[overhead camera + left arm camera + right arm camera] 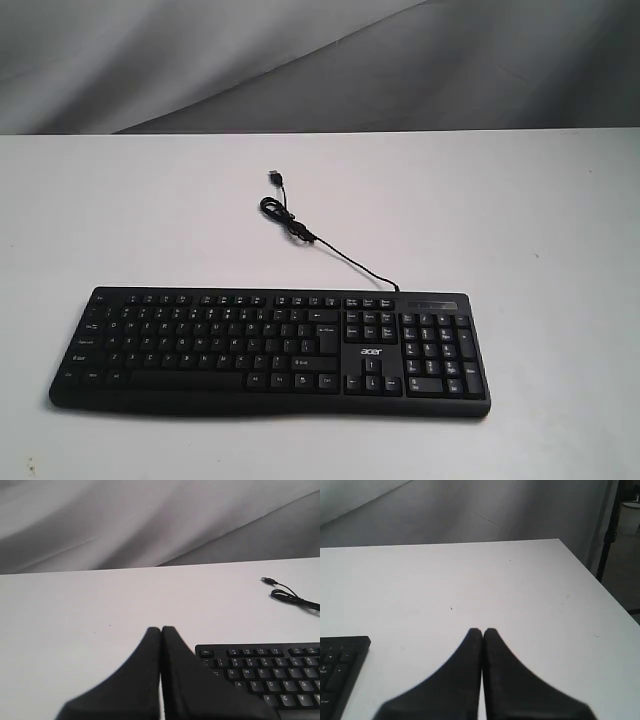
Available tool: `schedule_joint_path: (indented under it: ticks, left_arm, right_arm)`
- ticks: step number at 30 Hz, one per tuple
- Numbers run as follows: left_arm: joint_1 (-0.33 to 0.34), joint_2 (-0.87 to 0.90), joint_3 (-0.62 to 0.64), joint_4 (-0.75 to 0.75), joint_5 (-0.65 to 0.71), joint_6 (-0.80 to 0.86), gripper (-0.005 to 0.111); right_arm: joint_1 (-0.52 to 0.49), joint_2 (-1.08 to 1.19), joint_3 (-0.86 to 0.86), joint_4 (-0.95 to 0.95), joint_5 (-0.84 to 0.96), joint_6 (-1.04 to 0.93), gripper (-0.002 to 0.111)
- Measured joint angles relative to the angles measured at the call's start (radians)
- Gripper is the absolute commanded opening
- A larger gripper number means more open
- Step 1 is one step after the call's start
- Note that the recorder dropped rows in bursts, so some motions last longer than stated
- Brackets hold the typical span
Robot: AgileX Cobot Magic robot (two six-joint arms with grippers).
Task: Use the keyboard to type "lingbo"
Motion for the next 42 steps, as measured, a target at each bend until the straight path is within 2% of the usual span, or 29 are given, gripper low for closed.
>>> schedule_joint_path:
  ticks: [6, 12, 19, 27, 32, 39, 42]
  left_arm:
    - [0.0, 0.0, 0.0, 0.0, 0.0, 0.0, 0.001]
    - [0.0, 0.0, 0.0, 0.0, 0.0, 0.0, 0.001]
    - [0.0, 0.0, 0.0, 0.0, 0.0, 0.0, 0.001]
    - [0.0, 0.0, 0.0, 0.0, 0.0, 0.0, 0.001]
    - [0.0, 0.0, 0.0, 0.0, 0.0, 0.0, 0.001]
    - [0.0, 0.0, 0.0, 0.0, 0.0, 0.0, 0.001]
    - [0.0, 0.0, 0.0, 0.0, 0.0, 0.0, 0.001]
  right_arm:
    - [0.0, 0.0, 0.0, 0.0, -0.019, -0.003, 0.0]
    - [0.0, 0.0, 0.0, 0.0, -0.404, 0.0, 0.0]
    - [0.0, 0.0, 0.0, 0.0, -0.51, 0.006, 0.0]
    - [0.0, 0.0, -0.004, 0.055, -0.875, 0.275, 0.0]
    - [0.0, 0.079, -0.185, 0.063, -0.761, 0.314, 0.0]
    - [0.002, 0.471, -0.54, 0.024, -0.547, 0.331, 0.0]
    - [0.029, 0.677, -0.717, -0.015, -0.4, 0.332, 0.0]
